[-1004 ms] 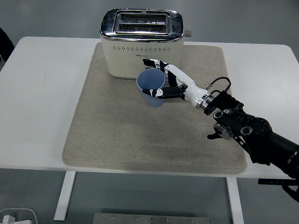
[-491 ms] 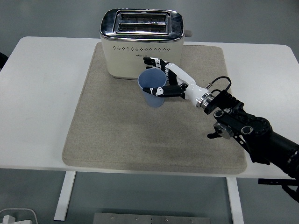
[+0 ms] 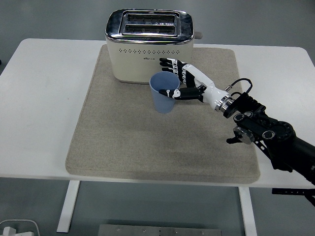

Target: Put the water cup in front of the bread machine

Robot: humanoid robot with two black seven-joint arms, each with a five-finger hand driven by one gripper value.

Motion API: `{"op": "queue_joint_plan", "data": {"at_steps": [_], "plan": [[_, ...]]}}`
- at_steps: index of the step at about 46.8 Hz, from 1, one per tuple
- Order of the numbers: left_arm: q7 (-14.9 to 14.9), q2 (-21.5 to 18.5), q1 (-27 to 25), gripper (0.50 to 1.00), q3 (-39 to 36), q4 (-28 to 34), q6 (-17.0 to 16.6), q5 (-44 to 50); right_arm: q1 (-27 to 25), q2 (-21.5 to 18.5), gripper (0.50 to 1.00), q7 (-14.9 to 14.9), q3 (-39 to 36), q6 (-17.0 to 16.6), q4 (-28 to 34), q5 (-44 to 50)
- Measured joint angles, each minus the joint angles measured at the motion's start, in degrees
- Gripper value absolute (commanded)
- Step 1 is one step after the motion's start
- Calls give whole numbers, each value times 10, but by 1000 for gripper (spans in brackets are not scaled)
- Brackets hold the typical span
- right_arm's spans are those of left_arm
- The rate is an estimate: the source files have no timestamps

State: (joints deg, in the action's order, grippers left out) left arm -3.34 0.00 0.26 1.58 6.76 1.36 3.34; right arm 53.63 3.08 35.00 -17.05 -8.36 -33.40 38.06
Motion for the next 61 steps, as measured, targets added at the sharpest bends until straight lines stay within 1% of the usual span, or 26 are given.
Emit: {"op": "queue_joint_plan", "data": {"at_steps": [11,22,29,36,43,46,57,61], "plan": [[0,0,0,1000,0,0,0,0,0,20,917,0,-2,-9,-2,0],[0,0,0,1000,0,0,0,0,-5,51,917,0,-24,-51,-5,-1],[0,0,0,1000,0,0,0,0,-12,73,917,0,-25,-59,-6,-1],[0,0,0,1000,0,0,0,0,-22,94,917,0,-25,-74,-6,-2],[0,0,0,1000,0,0,0,0,-27,104,919,0,-27,-76,-5,-3],[0,0,0,1000,0,0,0,0,-30,106,919,0,-39,-75,-4,-15],[0,0,0,1000,0,0,0,0,-33,107,919,0,-52,-67,14,-116],[0,0,0,1000,0,0,0,0,-31,107,919,0,-52,-57,21,-143]]}}
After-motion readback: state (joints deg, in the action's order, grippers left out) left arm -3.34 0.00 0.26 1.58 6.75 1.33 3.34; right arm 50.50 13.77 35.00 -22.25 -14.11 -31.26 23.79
